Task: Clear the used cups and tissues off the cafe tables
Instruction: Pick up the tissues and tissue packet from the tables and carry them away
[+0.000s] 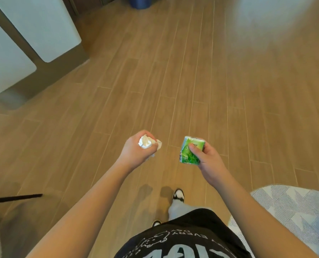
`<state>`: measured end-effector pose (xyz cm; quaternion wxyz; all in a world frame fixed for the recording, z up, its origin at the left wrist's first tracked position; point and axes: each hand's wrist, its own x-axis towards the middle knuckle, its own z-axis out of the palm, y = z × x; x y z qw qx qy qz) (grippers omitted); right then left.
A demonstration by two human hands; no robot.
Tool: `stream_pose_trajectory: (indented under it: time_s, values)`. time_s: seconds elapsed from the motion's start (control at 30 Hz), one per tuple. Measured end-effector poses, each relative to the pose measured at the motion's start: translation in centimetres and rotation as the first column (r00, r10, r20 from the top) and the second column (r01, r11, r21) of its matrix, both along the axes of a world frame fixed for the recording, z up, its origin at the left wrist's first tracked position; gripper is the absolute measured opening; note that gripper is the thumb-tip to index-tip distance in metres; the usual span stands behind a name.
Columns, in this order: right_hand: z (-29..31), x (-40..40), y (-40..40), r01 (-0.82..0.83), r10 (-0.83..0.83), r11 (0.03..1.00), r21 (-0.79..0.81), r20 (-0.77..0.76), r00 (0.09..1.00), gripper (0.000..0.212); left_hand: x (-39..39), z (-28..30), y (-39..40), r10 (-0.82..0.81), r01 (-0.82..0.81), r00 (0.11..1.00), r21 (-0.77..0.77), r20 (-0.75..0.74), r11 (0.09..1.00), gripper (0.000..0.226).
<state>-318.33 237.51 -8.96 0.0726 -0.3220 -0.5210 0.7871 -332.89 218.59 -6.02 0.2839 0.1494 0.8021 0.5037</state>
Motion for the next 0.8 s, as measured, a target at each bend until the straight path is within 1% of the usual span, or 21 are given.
stream_pose_trajectory:
  time_s: [0.13,0.27,0.37,0.5,0.6,0.67,0.73,0.8]
  values:
    - [-1.2,-6.5,5.0,0.008,-0.009,1.000,-0.024,-0.010,1.000,0.027,-6.0,-0.4,4.3,0.007,-0.007,1.000,-0.008,-0.021,1.000,0.015]
    - [-1.8,-14.0,10.3,-0.058,0.057,0.998,-0.034,-0.024,0.998,0.019,-12.5,-0.2,9.3,0.072,-0.072,0.997,-0.019,0.000,0.997,0.013]
    - [-1.3,-19.4,14.1,-0.102,0.100,0.994,-0.042,-0.034,0.994,0.018,-17.0,0.7,13.3,0.111,-0.111,0.994,0.003,0.007,0.994,0.017]
    - [-0.3,-25.7,18.5,-0.137,0.134,0.989,-0.048,-0.061,0.989,0.019,-22.3,1.5,17.6,0.121,-0.121,0.993,0.005,-0.004,0.993,0.018]
    - [0.1,-29.7,20.7,-0.156,0.151,0.986,-0.062,-0.078,0.985,0.033,-26.0,1.8,19.9,0.127,-0.128,0.992,-0.008,-0.012,0.992,0.017]
    - [0.0,-32.1,22.2,-0.162,0.157,0.985,-0.064,-0.083,0.984,0.037,-28.5,1.6,21.3,0.133,-0.133,0.991,-0.008,-0.012,0.991,0.017]
    - [-0.3,-34.7,23.6,-0.153,0.147,0.986,-0.062,-0.082,0.986,0.037,-31.2,1.3,22.7,0.141,-0.141,0.990,0.000,-0.028,0.990,0.018]
    - [-0.8,-37.4,24.8,-0.137,0.133,0.989,-0.055,-0.077,0.988,0.029,-34.0,0.9,23.9,0.134,-0.134,0.990,0.000,-0.046,0.991,0.019]
